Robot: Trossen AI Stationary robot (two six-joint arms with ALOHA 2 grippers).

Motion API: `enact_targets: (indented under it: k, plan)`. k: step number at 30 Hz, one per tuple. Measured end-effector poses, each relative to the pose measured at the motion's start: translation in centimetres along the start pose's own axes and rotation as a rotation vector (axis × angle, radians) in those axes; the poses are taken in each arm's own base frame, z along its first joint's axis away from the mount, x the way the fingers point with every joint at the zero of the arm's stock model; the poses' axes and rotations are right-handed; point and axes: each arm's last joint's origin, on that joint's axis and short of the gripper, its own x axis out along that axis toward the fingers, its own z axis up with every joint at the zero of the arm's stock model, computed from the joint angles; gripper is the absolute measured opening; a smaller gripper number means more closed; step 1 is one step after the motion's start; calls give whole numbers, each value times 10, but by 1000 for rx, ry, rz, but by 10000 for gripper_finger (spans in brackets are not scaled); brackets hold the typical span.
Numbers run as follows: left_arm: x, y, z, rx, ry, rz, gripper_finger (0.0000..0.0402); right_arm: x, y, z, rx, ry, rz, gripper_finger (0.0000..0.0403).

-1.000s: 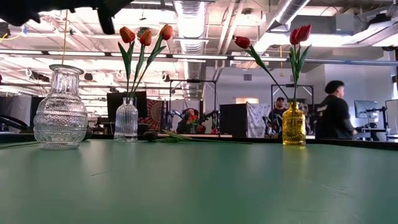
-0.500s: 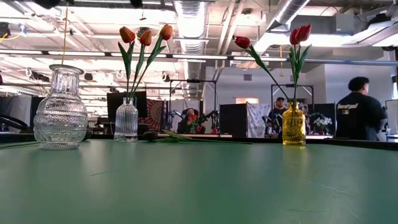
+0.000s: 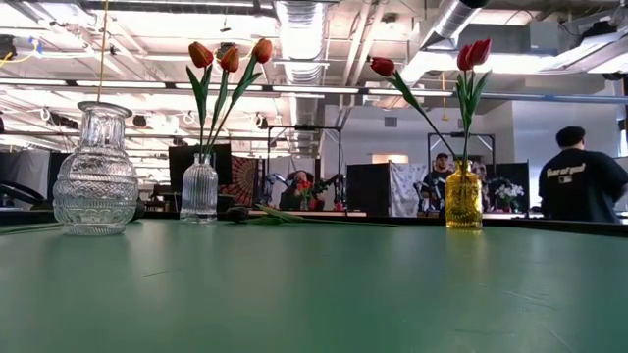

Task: Sort flowers into vase by color
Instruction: Put the bottom black flower into the bottom transparent vase

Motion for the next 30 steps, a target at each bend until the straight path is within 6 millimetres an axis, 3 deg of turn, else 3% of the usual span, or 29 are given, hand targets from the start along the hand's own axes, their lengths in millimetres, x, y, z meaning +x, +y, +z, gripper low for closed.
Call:
enact_targets:
  k: [8, 20, 30]
  plan:
    - [4, -3, 8, 29, -20, 69, 157, 3, -9, -7, 51, 16, -35, 22]
    - [17, 0, -20, -115, 62, 123, 157, 3, -13, -13, 40, 86, -54, 22]
    - [18, 0, -19, -93, 38, 121, 157, 2, -13, -19, 34, 147, -64, 22]
